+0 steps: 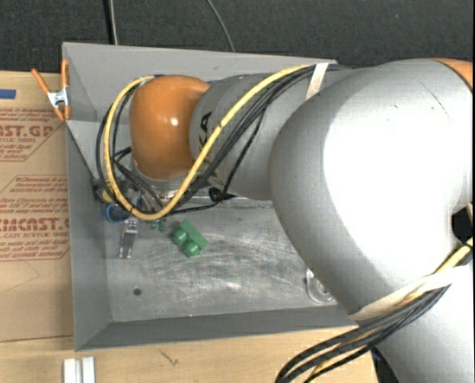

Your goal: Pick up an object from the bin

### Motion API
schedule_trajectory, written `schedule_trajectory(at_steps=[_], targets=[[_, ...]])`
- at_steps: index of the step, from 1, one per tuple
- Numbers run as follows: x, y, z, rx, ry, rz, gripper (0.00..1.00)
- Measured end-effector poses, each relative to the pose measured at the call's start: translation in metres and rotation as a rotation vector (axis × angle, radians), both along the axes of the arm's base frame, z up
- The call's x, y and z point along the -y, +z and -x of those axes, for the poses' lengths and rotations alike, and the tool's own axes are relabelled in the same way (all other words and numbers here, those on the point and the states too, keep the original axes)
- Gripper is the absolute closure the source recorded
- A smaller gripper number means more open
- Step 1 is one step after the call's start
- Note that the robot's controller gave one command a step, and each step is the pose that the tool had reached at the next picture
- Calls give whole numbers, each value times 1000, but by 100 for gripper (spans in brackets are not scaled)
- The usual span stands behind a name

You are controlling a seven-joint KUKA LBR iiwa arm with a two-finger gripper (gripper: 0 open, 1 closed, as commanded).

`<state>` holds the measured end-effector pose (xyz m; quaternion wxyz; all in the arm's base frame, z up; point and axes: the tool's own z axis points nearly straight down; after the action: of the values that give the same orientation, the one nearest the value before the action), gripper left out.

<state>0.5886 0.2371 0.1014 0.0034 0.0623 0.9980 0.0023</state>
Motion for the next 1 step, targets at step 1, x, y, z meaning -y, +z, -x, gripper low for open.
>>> schedule_trajectory(at_steps=[1], targets=[[26, 47, -6, -1, -27, 3, 0]])
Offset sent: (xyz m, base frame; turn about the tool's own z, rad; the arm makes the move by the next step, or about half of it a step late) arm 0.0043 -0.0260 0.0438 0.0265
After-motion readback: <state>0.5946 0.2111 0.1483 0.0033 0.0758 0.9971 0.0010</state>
